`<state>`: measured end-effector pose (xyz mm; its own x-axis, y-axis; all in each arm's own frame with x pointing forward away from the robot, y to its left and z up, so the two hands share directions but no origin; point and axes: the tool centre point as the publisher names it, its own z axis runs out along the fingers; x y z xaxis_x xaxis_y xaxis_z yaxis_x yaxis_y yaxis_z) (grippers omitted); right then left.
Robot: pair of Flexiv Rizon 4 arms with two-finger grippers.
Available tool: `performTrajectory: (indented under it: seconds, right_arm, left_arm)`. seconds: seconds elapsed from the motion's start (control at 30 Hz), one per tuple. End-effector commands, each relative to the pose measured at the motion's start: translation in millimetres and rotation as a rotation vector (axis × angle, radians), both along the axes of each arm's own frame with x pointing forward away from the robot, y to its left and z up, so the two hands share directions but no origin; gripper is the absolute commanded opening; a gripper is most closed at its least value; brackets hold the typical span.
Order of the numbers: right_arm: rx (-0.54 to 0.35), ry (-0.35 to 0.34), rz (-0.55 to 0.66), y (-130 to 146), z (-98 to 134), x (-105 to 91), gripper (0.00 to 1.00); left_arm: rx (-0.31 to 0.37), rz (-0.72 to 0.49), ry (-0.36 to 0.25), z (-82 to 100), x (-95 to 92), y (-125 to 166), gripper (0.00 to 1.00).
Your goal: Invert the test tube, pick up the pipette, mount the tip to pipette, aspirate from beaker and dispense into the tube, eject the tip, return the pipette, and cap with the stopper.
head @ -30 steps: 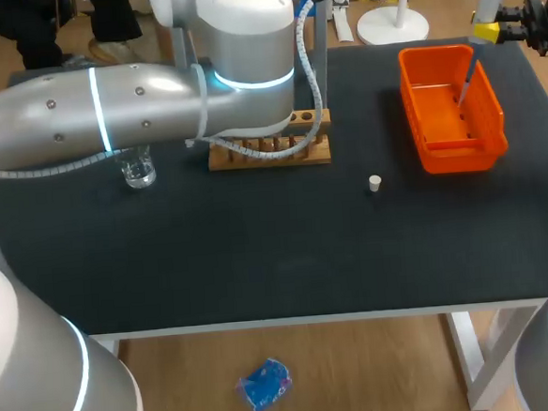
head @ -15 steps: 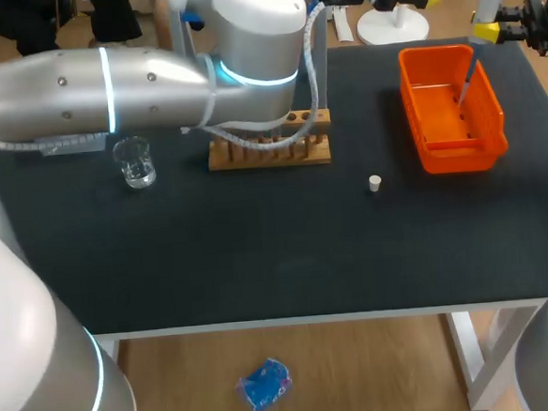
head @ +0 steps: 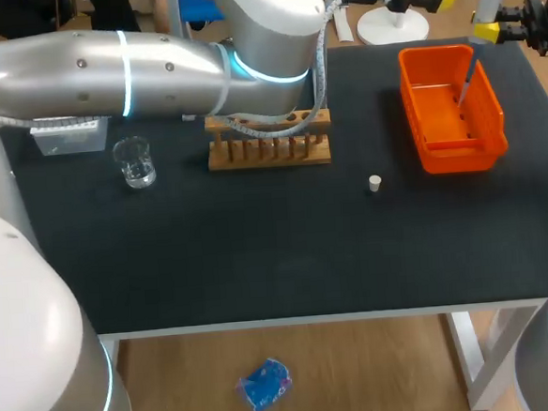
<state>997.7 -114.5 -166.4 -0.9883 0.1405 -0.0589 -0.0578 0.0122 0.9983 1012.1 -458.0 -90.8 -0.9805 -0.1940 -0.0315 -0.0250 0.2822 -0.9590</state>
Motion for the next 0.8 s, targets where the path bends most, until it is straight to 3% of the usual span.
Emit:
performTrajectory:
  seconds: [0.03, 0.07, 0.1, 0.13, 0.17, 0.2, 0.8]
  right_arm:
    - [-0.001, 0.000, 0.005, -1.2, 0.0, 1.0, 0.00]
    - [-0.001, 0.000, 0.005, -1.2, 0.0, 1.0, 0.00]
    - [-0.001, 0.000, 0.005, -1.2, 0.0, 1.0, 0.00]
    - [-0.001, 0.000, 0.005, -1.2, 0.0, 1.0, 0.00]
    - [-0.001, 0.000, 0.005, -1.2, 0.0, 1.0, 0.00]
    - [-0.001, 0.000, 0.005, -1.2, 0.0, 1.0, 0.00]
    - [-0.001, 0.000, 0.005, -1.2, 0.0, 1.0, 0.00]
  left_arm:
    - [-0.014, -0.004, -0.007, 7.9, 4.4, -6.4, 1.00]
    - [-0.030, -0.003, -0.018, 11.3, 4.5, -7.4, 1.00]
    - [-0.049, -0.004, -0.019, 14.0, 4.2, -8.2, 0.60]
    - [-0.068, -0.004, -0.026, 17.0, 3.6, -9.0, 0.42]
    - [-0.079, -0.003, -0.033, 19.5, 2.8, -9.9, 0.14]
    - [-0.090, -0.006, -0.039, 21.6, 1.8, -11.1, 0.00]
    - [-0.297, 0.029, -0.091, 39.6, -14.6, -38.1, 0.00]
